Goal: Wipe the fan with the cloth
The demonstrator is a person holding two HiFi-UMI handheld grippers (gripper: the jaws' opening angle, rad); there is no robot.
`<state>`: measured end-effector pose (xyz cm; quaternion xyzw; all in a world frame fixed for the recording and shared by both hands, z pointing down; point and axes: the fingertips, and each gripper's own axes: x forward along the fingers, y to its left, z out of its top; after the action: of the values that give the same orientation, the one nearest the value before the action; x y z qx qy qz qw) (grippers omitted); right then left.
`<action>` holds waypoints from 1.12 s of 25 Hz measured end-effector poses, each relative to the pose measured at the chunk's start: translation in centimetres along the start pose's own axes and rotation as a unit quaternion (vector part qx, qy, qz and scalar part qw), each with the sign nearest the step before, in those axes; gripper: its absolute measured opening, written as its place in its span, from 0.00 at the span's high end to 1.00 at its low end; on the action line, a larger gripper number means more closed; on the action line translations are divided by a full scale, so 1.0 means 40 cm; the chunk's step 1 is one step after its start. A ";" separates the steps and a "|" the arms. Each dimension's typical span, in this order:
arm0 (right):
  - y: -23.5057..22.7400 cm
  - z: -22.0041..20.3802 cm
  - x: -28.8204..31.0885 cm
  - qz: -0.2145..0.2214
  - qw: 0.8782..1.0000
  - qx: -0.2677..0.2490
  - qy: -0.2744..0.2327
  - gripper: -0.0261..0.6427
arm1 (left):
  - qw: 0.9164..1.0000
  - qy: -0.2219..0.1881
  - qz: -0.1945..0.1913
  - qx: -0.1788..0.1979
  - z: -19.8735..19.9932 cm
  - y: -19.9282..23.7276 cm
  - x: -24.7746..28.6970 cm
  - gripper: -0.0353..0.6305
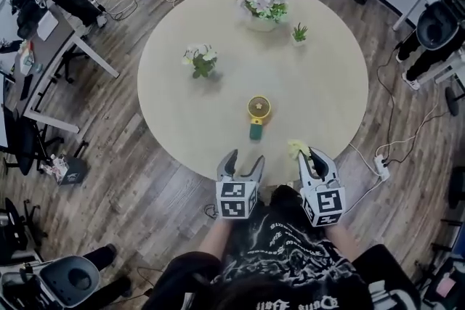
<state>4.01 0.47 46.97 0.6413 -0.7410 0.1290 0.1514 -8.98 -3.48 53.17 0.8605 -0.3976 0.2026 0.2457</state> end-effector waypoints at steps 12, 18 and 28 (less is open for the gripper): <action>-0.125 0.055 0.121 0.028 0.999 -0.025 0.009 0.84 | 0.998 0.031 0.055 -0.007 0.011 0.020 0.164 0.46; -0.194 0.074 0.179 0.055 0.998 -0.028 0.014 0.84 | 0.994 0.065 0.082 -0.006 -0.015 0.039 0.237 0.46; -0.191 0.080 0.247 0.121 0.991 -0.043 0.023 0.84 | 0.990 0.092 0.109 0.016 -0.055 0.061 0.283 0.46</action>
<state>10.06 -10.86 47.87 0.5363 -0.8146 0.1293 0.1790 -4.43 -10.19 61.74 0.7933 -0.4618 0.3129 0.2439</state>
